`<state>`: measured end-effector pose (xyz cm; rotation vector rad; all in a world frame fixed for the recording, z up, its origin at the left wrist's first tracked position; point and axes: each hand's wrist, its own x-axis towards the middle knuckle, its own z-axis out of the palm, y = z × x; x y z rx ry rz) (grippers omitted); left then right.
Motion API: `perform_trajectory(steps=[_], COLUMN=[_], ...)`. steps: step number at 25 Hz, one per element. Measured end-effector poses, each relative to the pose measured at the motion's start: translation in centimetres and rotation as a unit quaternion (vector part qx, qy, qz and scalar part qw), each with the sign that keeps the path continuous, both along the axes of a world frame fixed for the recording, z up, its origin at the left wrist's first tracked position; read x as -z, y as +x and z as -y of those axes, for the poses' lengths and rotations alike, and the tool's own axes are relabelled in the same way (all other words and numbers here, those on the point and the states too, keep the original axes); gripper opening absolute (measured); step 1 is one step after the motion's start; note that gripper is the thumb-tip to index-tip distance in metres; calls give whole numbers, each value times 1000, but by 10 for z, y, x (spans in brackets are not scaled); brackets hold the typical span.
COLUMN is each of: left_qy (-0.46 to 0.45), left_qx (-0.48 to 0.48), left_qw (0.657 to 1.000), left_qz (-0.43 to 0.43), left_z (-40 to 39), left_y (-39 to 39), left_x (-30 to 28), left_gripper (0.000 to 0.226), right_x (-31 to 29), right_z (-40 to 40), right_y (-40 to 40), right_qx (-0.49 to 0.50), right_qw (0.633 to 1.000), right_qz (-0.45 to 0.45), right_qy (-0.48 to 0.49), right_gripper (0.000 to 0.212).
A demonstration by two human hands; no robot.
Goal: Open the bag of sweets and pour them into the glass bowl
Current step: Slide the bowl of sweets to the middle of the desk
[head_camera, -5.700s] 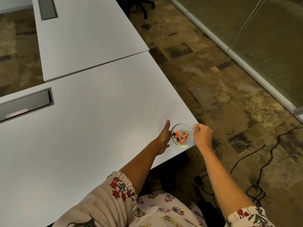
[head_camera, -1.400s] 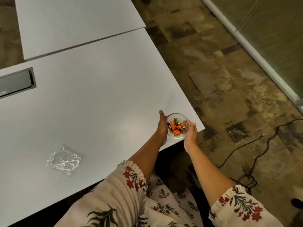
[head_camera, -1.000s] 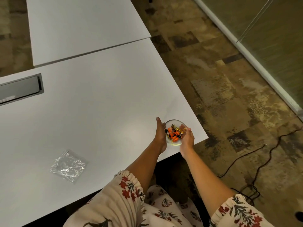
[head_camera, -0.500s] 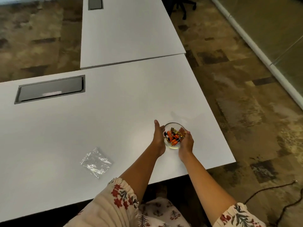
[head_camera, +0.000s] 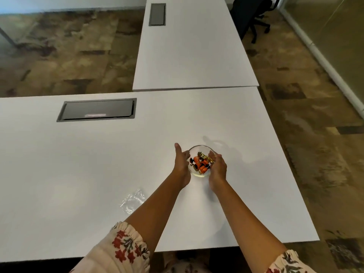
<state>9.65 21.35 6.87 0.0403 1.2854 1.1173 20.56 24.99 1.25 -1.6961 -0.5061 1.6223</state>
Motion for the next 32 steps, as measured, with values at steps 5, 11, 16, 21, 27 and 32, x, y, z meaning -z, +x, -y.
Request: perform_trajectory(steps=[5, 11, 16, 21, 27, 32], left_qy=[-13, -18, -20, -23, -22, -29], left_qx=[4, 7, 1, -5, -16, -14], left_qw=[999, 998, 998, 998, 998, 998], left_qz=[-44, -61, -65, -60, -57, -55], left_z=[-22, -45, -56, -63, -65, -60], left_y=[-38, -65, -69, -71, -73, -72], left_x=[2, 25, 43, 53, 57, 61], left_gripper=[74, 71, 71, 73, 80, 71], right_x=[6, 22, 36, 42, 44, 45], right_z=[-25, -50, -59, -67, -70, -70], right_y=[-35, -61, -68, -71, -73, -73], right_qx=[-21, -42, -64, -83, -104, -107], right_qw=[1000, 999, 998, 996, 993, 992], right_qz=[-11, -4, 20, 31, 54, 63], right_qy=[5, 0, 1, 17, 26, 21], right_gripper=[34, 39, 39, 34, 40, 37])
